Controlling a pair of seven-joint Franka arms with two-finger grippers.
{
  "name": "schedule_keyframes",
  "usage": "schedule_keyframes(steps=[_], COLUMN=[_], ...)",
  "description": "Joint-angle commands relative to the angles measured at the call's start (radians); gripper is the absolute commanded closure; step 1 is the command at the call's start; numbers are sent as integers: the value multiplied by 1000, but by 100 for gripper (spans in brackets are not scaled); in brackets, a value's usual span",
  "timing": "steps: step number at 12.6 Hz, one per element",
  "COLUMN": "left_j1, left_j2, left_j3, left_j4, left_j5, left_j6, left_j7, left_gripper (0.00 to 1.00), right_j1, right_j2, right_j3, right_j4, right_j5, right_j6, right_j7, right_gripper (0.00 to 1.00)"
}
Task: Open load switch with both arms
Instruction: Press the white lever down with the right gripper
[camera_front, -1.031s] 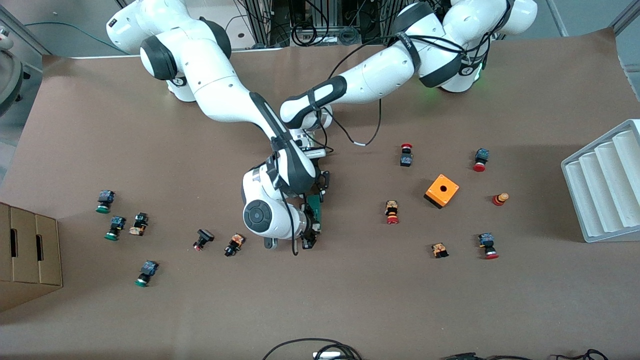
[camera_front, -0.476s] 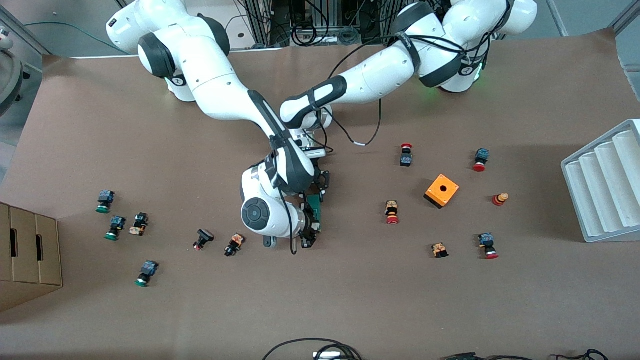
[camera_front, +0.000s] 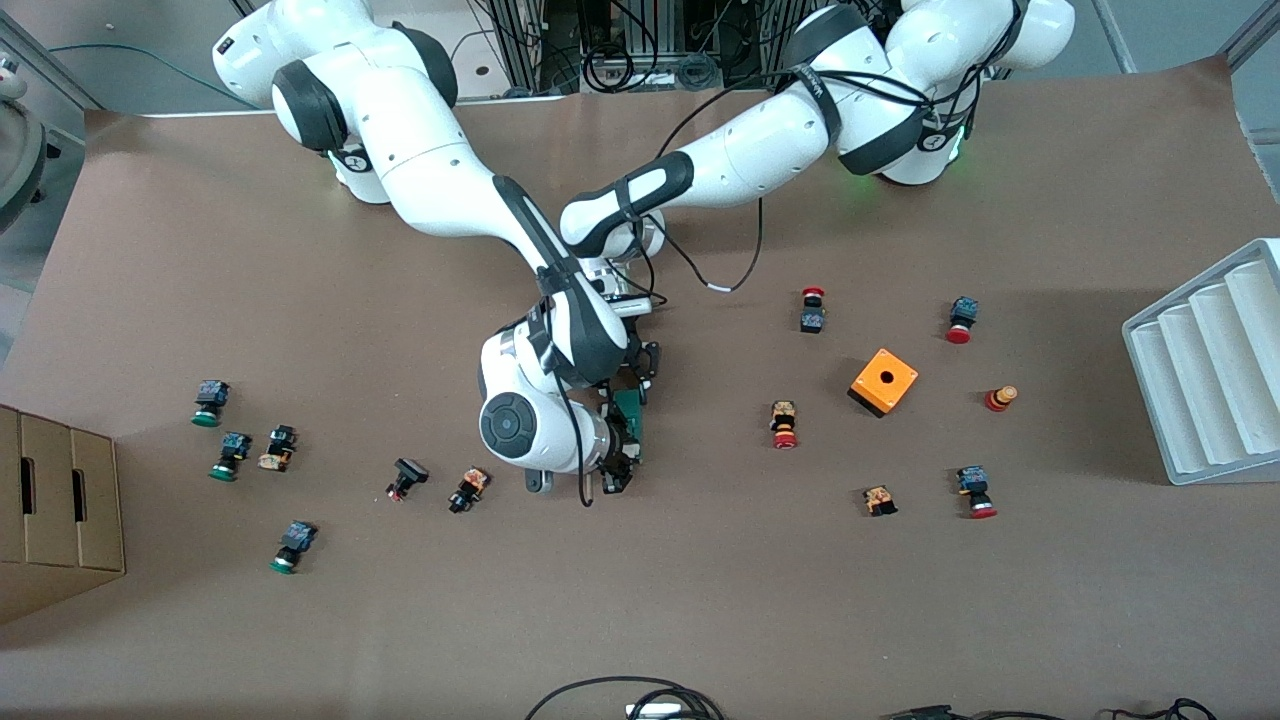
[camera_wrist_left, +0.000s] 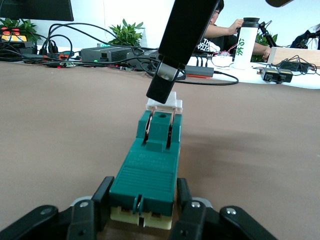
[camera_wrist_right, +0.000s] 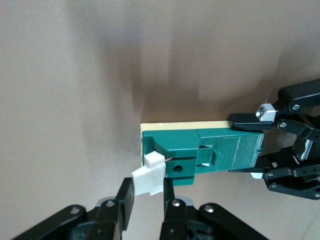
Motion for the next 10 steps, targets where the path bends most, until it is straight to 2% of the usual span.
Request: schedule_keyframes(steps=[1,10], left_j1=[6,8], left_j2=[-4,-2], left_j3=[-1,-1], left_j4=[-18,-18], left_j5=[-3,-1], left_j6=[16,16], left_j7=[-21,-21], left_gripper=[42,42], right_j1=[6,9], right_j2=[-60,-92], right_j3=[27,56], right_j4=[-102,-161], right_j5=[-11,-41], right_j6=[-14,28], right_j7=[-14,-20], right_gripper=[70,70])
